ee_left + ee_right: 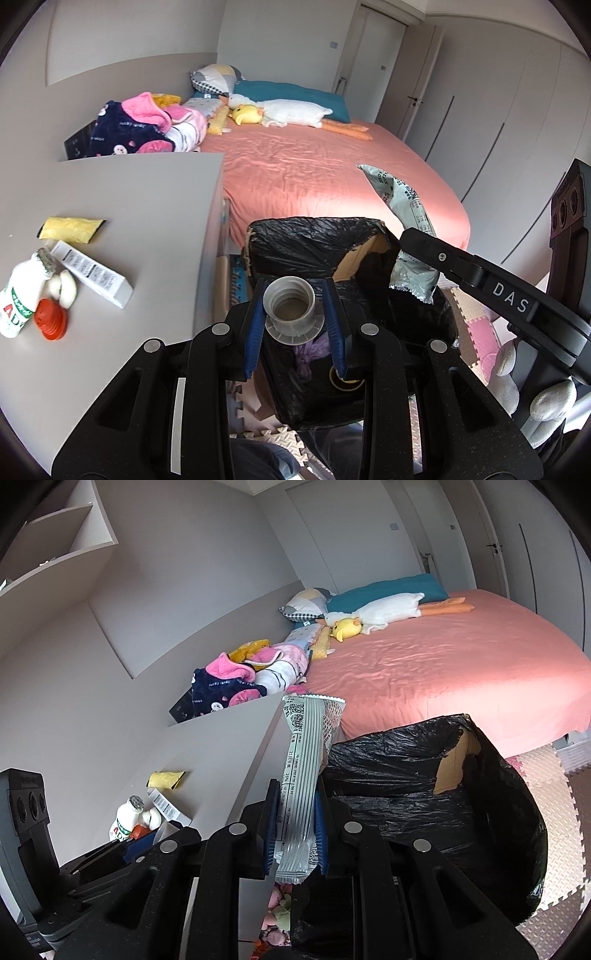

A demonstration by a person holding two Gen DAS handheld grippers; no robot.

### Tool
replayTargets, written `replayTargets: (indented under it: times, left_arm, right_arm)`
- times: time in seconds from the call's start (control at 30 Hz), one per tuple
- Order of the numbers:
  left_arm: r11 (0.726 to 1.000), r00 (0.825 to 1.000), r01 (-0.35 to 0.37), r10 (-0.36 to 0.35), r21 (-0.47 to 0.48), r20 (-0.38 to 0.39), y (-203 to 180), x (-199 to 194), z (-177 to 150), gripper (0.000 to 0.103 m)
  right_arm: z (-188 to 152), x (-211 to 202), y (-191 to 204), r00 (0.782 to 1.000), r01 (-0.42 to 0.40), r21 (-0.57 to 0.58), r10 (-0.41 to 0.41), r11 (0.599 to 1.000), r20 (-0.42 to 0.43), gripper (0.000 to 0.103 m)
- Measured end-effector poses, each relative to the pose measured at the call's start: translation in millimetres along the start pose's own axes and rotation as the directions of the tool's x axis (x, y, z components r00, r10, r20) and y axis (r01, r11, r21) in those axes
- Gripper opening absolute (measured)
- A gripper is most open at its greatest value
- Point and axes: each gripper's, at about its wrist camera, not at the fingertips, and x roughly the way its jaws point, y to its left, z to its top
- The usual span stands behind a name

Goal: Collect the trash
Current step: 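Lift the wrapper toward the bin while the left tool holds the white cup, then open both tools to drop the white cup and wrapper into the bin, then move both open tools back over the table trash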

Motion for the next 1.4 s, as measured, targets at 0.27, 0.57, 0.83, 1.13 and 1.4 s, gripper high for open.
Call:
replayTargets:
  times: [0.27, 0.57, 0.83, 1.13, 1.4]
  left_arm:
    - [0.996, 0.995, 0.089, -0.088, 0.017, -0.044, -13.4, 25.0, 7.0, 0.030]
    - [0.995, 0.993, 0.095, -0.093, 0.023, -0.068, -18.7, 43.4, 15.9, 0.097]
    - [0.995, 0.993, 0.096, -0.096, -0.005, -0.070, -10.1, 44.3, 11.9, 0.097]
    - [0.997, 0.997, 0.046, -0.050, -0.056, -0.064, 16.8, 37.0, 5.3, 0.097]
    - [0.997, 0.998, 0.001, -0.005, -0.071, -0.055, 42.0, 29.2, 2.6, 0.097]
  right_arm:
    - [9.1, -4.2, -24.2, 0.999, 0.050, 0.032, -0.050, 0.998, 0.013, 0.019]
    - [21.9, -15.0, -54.7, 0.977, 0.195, 0.090, -0.201, 0.977, 0.073, 0.066]
    - [17.8, -8.3, -55.0, 0.981, 0.180, 0.090, -0.186, 0.979, 0.061, 0.066]
    - [9.0, 5.5, -34.0, 0.988, 0.148, 0.044, -0.149, 0.988, 0.028, 0.066]
    - [3.2, 20.7, -4.5, 0.994, 0.109, -0.014, -0.109, 0.994, 0.002, 0.066]
